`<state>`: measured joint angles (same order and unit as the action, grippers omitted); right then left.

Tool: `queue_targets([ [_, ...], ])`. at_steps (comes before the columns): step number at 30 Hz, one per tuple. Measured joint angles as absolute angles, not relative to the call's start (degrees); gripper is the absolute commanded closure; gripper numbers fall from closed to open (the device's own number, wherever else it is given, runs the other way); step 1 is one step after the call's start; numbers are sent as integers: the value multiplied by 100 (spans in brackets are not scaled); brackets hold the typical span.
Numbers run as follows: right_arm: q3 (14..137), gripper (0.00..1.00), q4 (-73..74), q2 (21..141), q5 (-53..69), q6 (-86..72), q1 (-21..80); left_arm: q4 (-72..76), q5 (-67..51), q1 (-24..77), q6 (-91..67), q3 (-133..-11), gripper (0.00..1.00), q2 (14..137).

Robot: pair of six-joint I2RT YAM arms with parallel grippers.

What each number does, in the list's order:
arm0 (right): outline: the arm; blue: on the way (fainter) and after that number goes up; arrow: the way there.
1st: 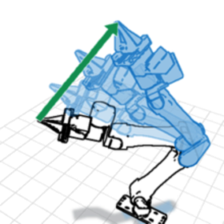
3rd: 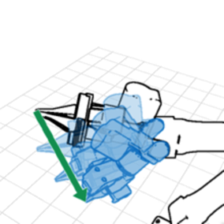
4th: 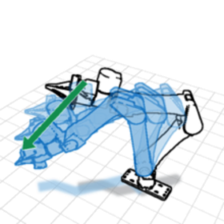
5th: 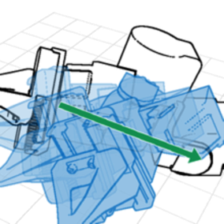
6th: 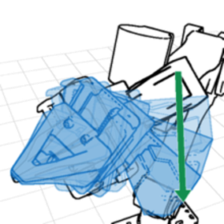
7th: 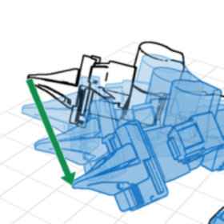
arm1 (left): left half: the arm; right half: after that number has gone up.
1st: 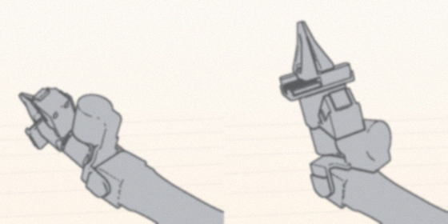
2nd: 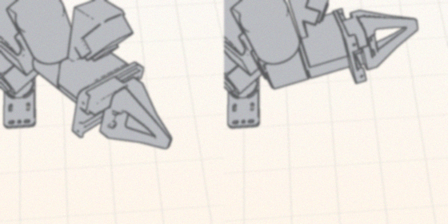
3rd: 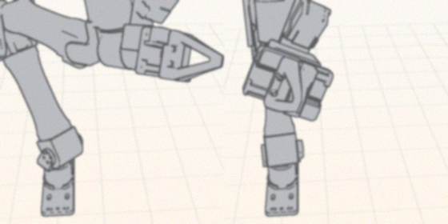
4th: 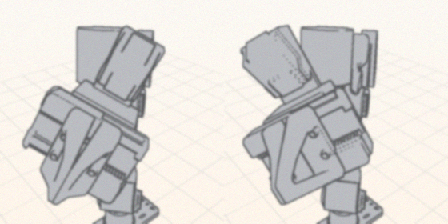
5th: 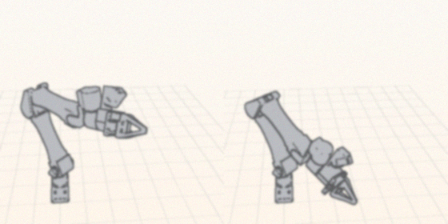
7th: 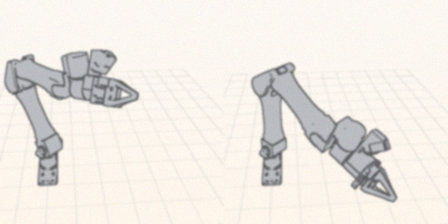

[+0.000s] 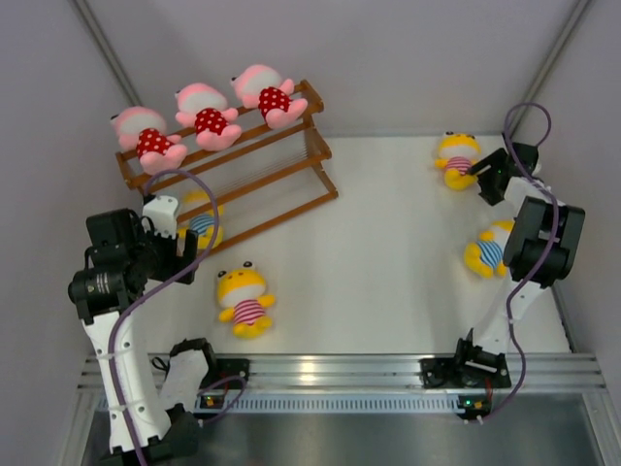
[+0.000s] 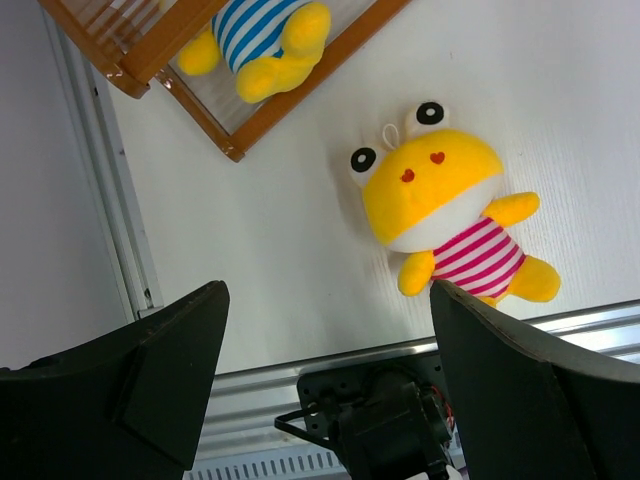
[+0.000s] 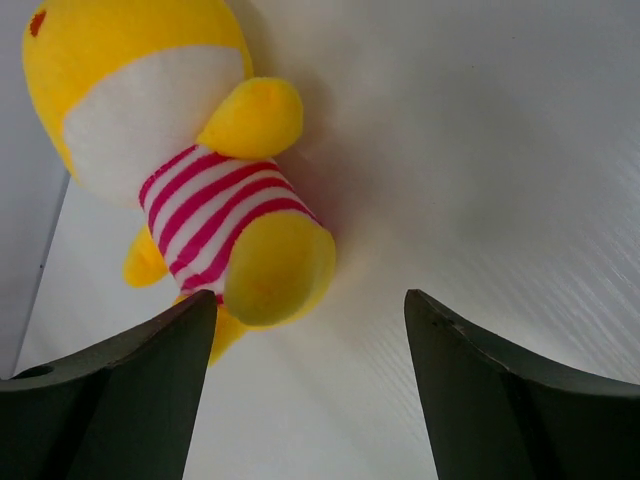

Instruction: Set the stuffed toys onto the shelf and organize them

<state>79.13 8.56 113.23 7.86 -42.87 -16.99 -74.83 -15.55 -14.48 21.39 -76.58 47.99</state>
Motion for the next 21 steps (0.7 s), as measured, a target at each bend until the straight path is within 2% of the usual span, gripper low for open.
queue_targets([
  [3, 8079, 28, 707, 11579, 768, -4434, -1671, -7483, -1557, -1448, 2139, -7642, 12, 4816],
  [6, 8425, 47, 679, 11942, 792, -4569, -1645, -7487, -1555, -1448, 2139, -7616, 12, 4856],
  [7, 8558, 64, 676, 12075, 808, -4626, -1629, -7485, -1549, -1448, 2139, -7616, 12, 4877],
  [9, 8685, 83, 639, 12210, 829, -4711, -1603, -7485, -1538, -1448, 2139, -7616, 12, 4930],
  [10, 8689, 100, 637, 12213, 819, -4755, -1588, -7485, -1540, -1448, 2139, -7616, 12, 4952],
  [15, 8230, 100, 598, 11699, 757, -4668, -1527, -7481, -1542, -1448, 2139, -7577, 12, 5035],
  [21, 7242, 100, 1041, 9609, 762, -3892, -1203, -7485, -1660, -1448, 2132, -7461, 12, 5094],
])
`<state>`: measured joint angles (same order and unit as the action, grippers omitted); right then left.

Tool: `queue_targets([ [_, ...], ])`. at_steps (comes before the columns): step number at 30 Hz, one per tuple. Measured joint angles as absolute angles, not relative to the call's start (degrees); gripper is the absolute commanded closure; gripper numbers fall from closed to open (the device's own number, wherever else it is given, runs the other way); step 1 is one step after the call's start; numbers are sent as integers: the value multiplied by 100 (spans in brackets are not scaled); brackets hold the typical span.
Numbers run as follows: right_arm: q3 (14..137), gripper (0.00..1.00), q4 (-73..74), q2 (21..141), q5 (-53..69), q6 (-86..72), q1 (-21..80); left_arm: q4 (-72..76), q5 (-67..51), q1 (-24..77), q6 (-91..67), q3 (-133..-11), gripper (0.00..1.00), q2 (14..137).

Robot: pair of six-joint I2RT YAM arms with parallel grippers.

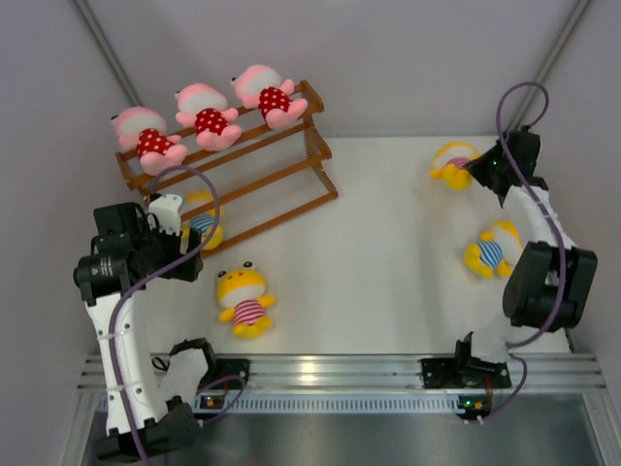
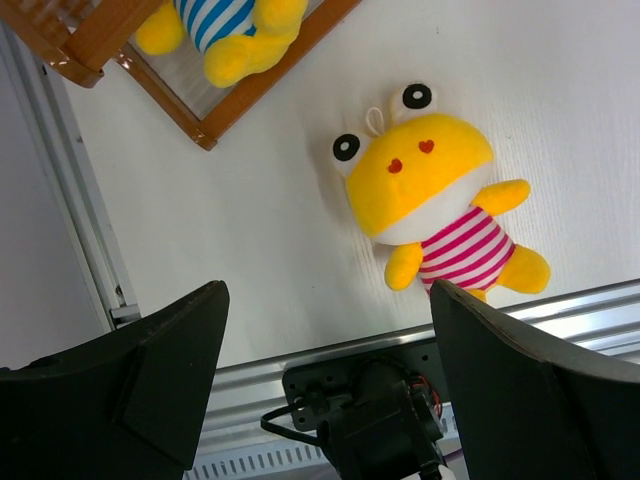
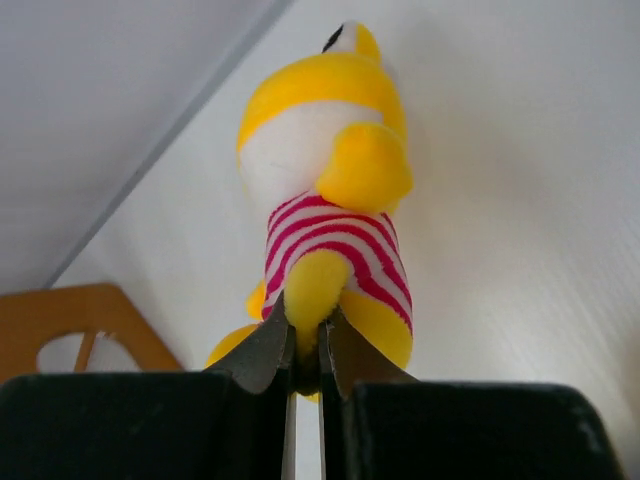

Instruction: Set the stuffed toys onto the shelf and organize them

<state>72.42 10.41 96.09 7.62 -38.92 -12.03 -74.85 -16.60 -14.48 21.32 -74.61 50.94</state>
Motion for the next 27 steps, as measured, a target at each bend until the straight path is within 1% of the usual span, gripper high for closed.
queue_targets([
  [3, 7131, 100, 1197, 8447, 810, -3553, -681, -7483, -1745, -1448, 2132, -7459, 12, 5087],
  [5, 7122, 100, 1253, 7915, 825, -3439, -191, -7483, -1782, -1448, 2130, -7459, 12, 5089],
  [8, 7046, 100, 1302, 7432, 945, -3424, 751, -7485, -1841, -1446, 2130, -7459, 12, 5085],
  [10, 7004, 100, 1365, 7358, 1011, -3483, 1269, -7485, -1861, -1424, 2130, -7461, 12, 5074],
  [14, 7041, 100, 1649, 7483, 913, -3614, 2296, -7483, -1861, -1391, 2123, -7470, 11, 5009],
  [17, 7190, 100, 1879, 7684, 803, -3699, 2812, -7485, -1857, -1341, 2119, -7470, 11, 4925],
  [21, 7607, 100, 1970, 8134, 711, -3835, 3183, -7485, -1859, -1264, 2121, -7472, 11, 4877],
  [27, 8418, 100, 1614, 9083, 550, -4128, 3468, -7485, -1833, -1153, 2121, -7472, 11, 4847],
])
